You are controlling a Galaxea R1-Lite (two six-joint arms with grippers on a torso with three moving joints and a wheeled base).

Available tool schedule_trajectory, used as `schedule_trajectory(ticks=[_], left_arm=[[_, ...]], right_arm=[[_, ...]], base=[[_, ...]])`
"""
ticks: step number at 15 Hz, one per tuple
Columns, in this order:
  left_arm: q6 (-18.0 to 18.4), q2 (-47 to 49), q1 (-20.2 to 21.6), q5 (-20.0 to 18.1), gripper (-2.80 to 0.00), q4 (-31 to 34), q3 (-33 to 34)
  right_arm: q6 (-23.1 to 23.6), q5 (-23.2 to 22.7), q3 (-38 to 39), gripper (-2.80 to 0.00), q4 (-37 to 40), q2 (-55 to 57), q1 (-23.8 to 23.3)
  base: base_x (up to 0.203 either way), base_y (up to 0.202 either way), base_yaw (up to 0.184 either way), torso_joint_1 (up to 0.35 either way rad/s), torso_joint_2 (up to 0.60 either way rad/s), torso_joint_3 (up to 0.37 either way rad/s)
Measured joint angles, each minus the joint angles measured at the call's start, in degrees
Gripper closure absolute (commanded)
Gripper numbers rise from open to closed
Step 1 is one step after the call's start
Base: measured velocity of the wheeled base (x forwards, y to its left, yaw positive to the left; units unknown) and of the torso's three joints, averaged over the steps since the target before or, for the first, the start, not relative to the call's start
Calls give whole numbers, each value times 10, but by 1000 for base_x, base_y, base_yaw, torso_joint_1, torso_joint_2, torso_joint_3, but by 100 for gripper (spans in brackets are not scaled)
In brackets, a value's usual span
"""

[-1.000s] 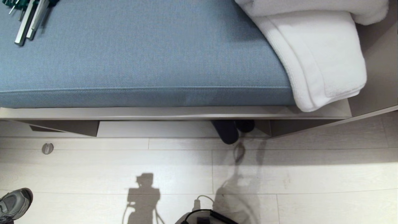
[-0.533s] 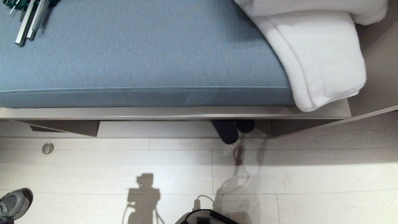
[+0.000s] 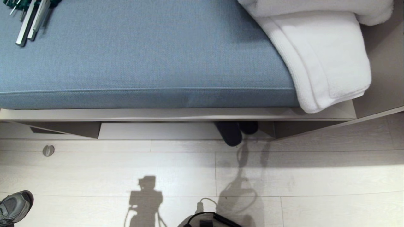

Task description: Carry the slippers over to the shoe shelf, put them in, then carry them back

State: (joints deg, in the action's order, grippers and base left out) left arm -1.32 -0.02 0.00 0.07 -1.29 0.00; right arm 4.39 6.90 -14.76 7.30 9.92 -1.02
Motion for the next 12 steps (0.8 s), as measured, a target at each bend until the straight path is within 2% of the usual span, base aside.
schedule_trajectory(ticks=[2, 4, 8, 12], left_arm=[[0, 0, 0, 0, 0, 0, 0], [0, 0, 0, 0, 0, 0, 0], [0, 0, 0, 0, 0, 0, 0], [0, 0, 0, 0, 0, 0, 0]], right_arm=[[10, -35, 77, 0, -49, -21, 3], [16, -64, 113, 0, -44, -53, 5], [18, -84, 127, 0, -26, -92, 7], [31, -85, 133, 0, -43, -99, 8]], base=[[0, 0, 0, 0, 0, 0], [0, 0, 0, 0, 0, 0], [0, 0, 0, 0, 0, 0], [0, 0, 0, 0, 0, 0]])
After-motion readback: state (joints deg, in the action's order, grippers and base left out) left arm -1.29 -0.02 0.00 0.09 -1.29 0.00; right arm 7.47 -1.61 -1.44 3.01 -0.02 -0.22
